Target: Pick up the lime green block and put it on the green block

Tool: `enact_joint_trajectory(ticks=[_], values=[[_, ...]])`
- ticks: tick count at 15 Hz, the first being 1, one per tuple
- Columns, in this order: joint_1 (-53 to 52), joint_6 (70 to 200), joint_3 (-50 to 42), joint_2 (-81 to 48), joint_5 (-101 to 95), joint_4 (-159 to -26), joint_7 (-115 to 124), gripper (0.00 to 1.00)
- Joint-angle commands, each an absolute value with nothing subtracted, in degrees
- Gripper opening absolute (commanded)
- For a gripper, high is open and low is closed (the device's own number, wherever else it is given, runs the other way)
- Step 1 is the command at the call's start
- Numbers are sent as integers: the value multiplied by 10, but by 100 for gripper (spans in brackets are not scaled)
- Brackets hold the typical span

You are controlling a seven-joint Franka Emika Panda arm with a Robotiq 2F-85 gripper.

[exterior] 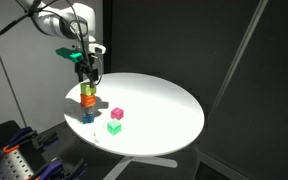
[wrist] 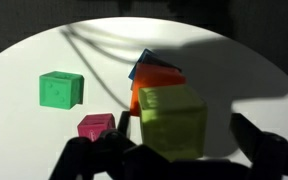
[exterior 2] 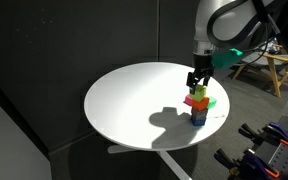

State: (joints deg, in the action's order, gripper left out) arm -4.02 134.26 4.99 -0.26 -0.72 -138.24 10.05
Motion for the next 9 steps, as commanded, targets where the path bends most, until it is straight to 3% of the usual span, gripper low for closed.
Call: enact_joint_trajectory(ticks=[1, 3, 4, 5, 9], values=[[-42, 1350, 47, -15, -24, -1375, 118, 100], [-42, 1354, 47, -18, -26, -1375, 117, 100], [-43, 1358, 47, -19, -27, -1377, 115, 75], [-43, 1360, 47, -19, -27, -1377, 115, 74], [-43, 1356, 46, -7, -26, -1382, 111, 40]])
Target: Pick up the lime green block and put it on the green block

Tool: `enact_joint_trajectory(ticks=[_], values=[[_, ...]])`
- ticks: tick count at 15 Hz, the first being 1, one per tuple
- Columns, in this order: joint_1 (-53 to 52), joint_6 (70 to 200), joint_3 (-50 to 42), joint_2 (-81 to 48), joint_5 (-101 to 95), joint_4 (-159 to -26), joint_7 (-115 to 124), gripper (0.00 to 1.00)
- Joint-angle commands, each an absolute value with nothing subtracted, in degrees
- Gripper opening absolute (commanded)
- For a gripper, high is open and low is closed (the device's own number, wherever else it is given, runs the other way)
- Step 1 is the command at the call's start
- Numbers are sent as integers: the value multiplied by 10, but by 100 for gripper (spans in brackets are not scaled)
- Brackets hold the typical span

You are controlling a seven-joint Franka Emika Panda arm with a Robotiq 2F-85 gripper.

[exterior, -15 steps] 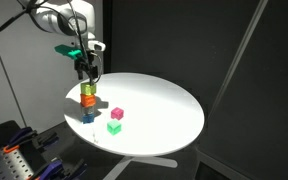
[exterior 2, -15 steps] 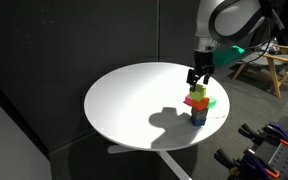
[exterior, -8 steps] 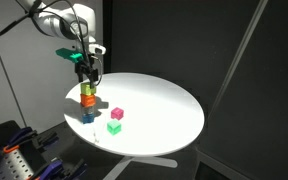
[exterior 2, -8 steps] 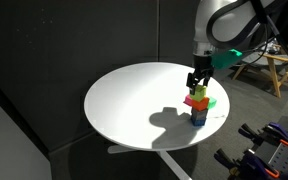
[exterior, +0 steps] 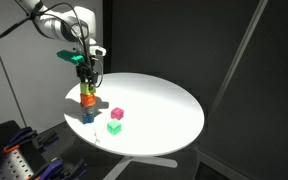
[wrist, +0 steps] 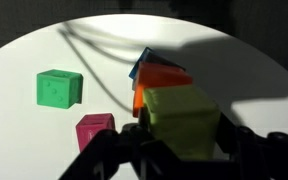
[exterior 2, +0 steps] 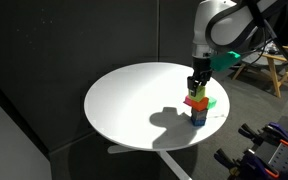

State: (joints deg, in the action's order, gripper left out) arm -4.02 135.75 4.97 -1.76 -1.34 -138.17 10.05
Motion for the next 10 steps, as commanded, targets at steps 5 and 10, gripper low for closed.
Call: enact_joint_trajectory(ticks=[5, 10], values=[[-37, 1341, 40, 23, -10, -1389, 118, 28], [-22, 1335, 24, 44, -15, -1393, 139, 27]])
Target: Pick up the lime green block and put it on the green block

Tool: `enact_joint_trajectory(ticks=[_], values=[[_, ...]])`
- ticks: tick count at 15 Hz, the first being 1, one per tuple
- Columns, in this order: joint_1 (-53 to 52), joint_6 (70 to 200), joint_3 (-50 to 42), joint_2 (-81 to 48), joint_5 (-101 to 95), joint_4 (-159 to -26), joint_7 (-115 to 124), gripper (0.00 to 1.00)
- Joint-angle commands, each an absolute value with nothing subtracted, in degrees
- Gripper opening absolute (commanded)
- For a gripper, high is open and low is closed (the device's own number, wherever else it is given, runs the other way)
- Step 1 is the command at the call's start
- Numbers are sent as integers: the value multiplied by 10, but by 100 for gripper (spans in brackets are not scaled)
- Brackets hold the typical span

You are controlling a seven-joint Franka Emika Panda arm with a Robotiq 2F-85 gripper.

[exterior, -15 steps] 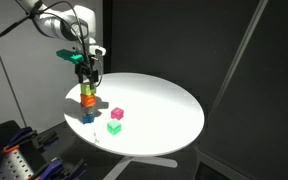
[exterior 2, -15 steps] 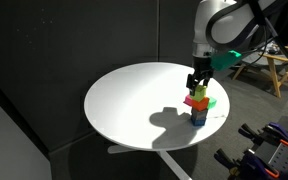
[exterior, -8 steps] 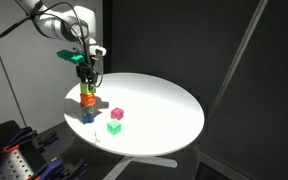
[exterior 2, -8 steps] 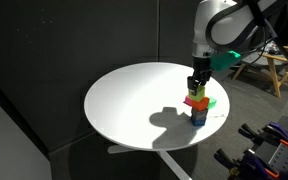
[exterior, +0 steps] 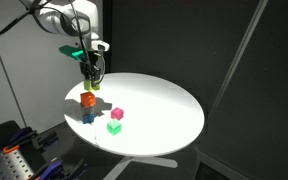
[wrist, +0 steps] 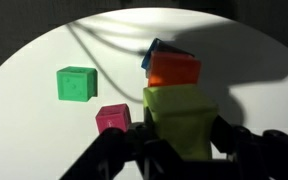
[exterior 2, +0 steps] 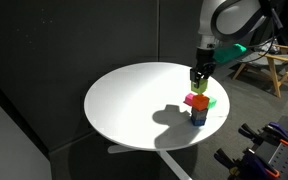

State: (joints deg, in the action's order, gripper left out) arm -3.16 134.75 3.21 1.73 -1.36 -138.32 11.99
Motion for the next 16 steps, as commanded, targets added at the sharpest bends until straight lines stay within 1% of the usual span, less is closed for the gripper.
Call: enact_joint_trajectory(ticks=[1, 5, 16], values=[[-17, 1334, 20, 44, -17, -1392, 145, 27], [2, 1329, 2, 38, -8, -1386, 150, 27], [39, 1374, -40, -9, 5, -1378, 132, 27]])
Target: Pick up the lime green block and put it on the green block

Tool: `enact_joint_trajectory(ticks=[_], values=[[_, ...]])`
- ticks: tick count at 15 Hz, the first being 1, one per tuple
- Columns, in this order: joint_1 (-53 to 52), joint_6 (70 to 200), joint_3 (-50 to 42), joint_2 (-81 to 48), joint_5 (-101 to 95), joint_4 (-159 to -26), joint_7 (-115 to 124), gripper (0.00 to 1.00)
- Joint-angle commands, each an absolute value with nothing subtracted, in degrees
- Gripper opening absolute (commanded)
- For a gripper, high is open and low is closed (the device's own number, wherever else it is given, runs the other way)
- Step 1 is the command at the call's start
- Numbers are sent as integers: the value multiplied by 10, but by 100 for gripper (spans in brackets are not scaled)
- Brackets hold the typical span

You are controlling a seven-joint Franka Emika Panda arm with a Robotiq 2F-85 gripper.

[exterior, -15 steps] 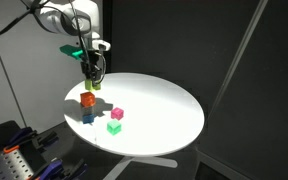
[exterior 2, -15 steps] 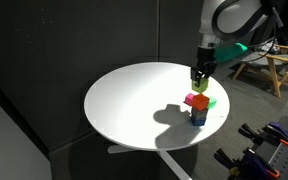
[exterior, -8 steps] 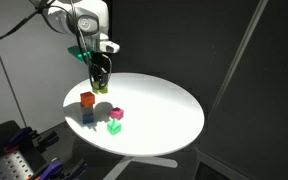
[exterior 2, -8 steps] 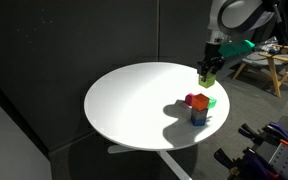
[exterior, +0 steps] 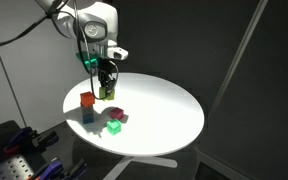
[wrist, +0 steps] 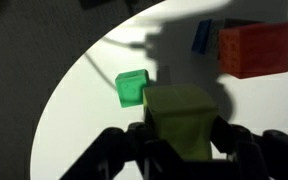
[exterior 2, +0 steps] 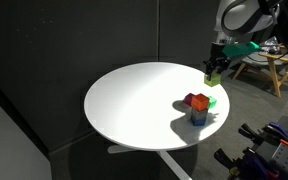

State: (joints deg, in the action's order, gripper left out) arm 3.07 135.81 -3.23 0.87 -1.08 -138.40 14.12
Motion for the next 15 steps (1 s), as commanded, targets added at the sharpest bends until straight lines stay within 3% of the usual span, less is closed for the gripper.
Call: enact_joint_trajectory(ticks=[1, 15], values=[[41, 1379, -43, -16, 8, -1376, 131, 27], [54, 1478, -63, -92, 38, -1371, 104, 27]])
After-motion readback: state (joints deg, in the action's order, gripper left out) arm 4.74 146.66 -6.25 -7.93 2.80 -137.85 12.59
